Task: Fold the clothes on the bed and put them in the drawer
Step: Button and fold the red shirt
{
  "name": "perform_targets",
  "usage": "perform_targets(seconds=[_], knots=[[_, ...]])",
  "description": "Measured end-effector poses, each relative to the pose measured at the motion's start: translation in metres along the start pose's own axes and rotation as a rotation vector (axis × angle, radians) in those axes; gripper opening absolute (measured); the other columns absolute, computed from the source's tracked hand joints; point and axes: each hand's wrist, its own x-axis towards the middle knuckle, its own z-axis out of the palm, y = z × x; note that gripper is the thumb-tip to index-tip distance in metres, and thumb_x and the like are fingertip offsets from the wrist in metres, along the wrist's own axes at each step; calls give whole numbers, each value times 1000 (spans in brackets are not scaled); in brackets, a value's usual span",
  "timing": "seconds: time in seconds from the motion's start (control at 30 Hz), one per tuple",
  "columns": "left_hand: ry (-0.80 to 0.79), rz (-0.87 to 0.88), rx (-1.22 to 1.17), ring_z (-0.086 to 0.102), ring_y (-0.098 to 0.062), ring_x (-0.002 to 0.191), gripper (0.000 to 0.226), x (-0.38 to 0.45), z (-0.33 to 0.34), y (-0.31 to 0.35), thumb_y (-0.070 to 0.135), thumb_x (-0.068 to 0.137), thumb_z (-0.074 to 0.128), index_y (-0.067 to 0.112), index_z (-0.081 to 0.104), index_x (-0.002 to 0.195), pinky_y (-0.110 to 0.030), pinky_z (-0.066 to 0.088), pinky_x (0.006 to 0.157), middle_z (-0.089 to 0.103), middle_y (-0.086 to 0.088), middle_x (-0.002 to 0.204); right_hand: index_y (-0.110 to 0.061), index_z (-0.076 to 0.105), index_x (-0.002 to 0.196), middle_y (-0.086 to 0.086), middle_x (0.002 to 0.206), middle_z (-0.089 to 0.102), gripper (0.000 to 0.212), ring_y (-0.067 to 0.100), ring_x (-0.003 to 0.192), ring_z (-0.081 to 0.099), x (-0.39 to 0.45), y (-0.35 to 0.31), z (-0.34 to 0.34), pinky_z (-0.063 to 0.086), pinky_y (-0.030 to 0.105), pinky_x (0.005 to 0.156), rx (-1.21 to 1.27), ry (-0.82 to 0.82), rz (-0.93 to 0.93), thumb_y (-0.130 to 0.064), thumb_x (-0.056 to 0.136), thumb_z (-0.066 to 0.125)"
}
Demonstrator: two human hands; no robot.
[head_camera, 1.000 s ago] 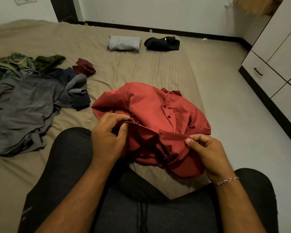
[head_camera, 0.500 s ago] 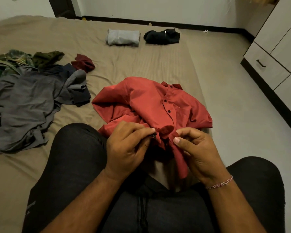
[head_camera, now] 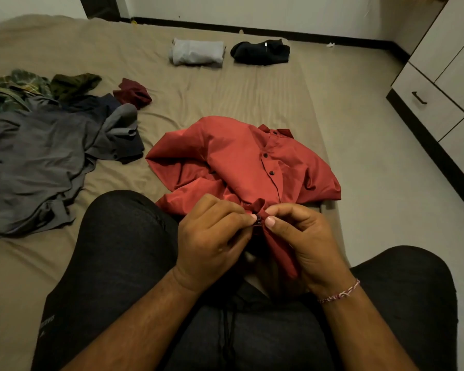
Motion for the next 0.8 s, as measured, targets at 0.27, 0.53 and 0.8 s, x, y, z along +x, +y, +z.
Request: perform_targets(seconds=[0.27, 0.53, 0.8], knots=[[-79, 33, 69, 60, -26, 77, 9, -8, 12, -9, 14, 94, 76, 9, 79, 88, -43, 49, 65, 72, -2, 90, 3, 73, 97, 4, 93, 78, 25, 12, 88, 73, 8, 10, -3, 57, 20, 78, -41, -2, -24, -6, 74, 76], [-146, -46, -12, 61, -21, 86, 9, -10, 22, -15, 18, 95, 77, 11, 79, 100, -36, 50, 78, 72, 2, 96, -3, 75, 92, 1, 89, 79, 19, 8, 85, 73, 17, 19, -9, 56, 18, 76, -105, 7, -45, -8, 74, 76], [-254, -363, -299, 67, -9, 95, 40, -13, 29, -22, 18, 88, 78, 17, 71, 128, -30, 55, 87, 71, 7, 102, -11, 78, 95, 2, 97, 80, 17, 12, 94, 74, 23, 30, -19, 56, 21, 85, -180, -39, -63, -11, 79, 75]])
